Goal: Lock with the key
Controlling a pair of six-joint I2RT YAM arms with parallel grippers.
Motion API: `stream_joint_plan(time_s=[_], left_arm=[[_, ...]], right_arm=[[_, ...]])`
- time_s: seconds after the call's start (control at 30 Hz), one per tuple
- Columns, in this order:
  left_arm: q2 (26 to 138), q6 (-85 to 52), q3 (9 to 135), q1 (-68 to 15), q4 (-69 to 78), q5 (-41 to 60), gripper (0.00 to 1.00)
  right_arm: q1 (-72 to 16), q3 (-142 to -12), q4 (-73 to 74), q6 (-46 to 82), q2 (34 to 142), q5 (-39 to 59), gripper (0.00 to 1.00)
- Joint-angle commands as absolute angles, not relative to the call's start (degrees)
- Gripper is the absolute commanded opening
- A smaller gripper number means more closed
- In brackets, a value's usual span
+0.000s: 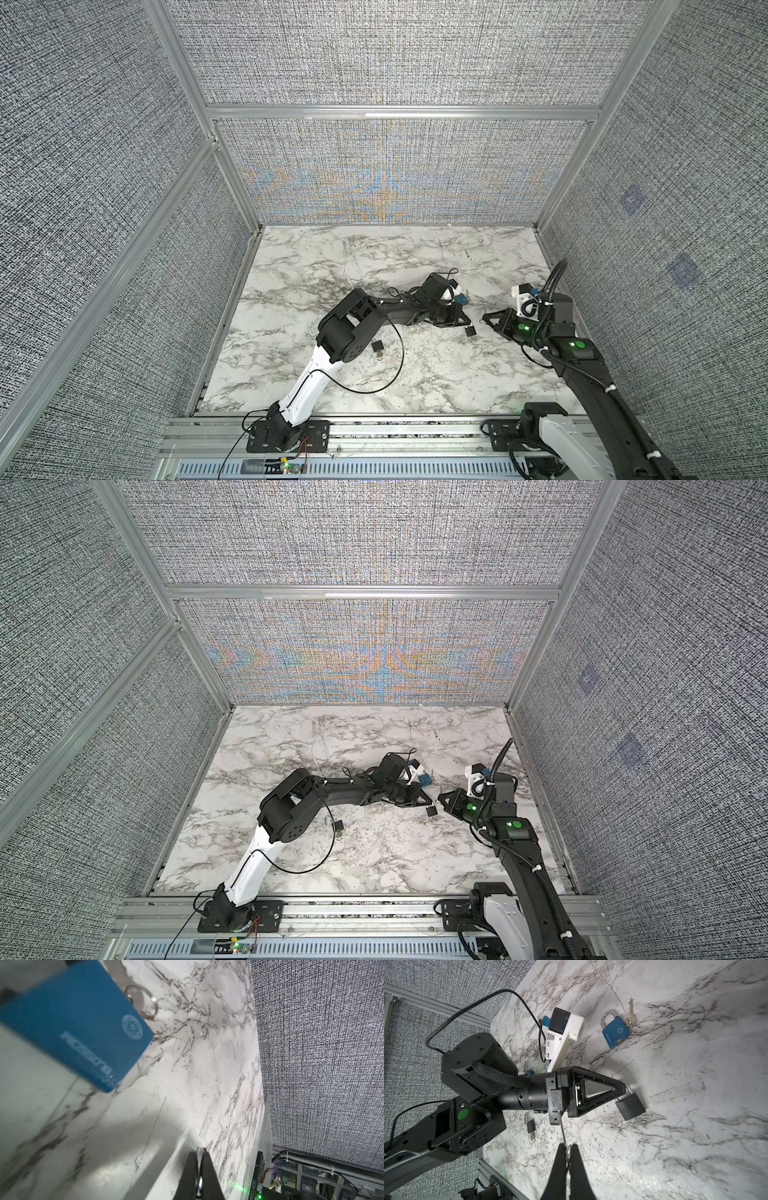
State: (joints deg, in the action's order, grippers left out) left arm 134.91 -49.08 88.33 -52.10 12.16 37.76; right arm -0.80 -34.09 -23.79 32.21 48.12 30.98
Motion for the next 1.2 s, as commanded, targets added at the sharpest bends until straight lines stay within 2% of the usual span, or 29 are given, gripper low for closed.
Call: stream_joint_plan(time_s=[0.0,0.1,0.23,0.73,1.17], left_arm=[[135.2,-47.5,88.6,-52.0,10.0,36.7,0.17],[135.0,-46.6,88.8,-52.0,8.8,35.4,0.25],[134.6,-46.4,88.9,-51.8,8.4,34.2,0.3],[128.6,-45.5,83.2,-49.6,10.6,31.0,0.31],[107.2,-47.8,59.2,-47.9,39.9,29.8,0.28]], right_arm=[[-0.9,-34.0,-22.9,31.4,48.9,30.7,0.0],[-0.9,-34.2,-23.2,30.7,49.7,30.1,0.0],[-0.9,-34.4,-23.6,30.1,51.1,28.6,0.0],[-0.8,-37.1,-25.0,25.3,60.3,20.0,0.0],[-1.1,-39.2,-23.7,22.6,73.1,18.2,0.0]])
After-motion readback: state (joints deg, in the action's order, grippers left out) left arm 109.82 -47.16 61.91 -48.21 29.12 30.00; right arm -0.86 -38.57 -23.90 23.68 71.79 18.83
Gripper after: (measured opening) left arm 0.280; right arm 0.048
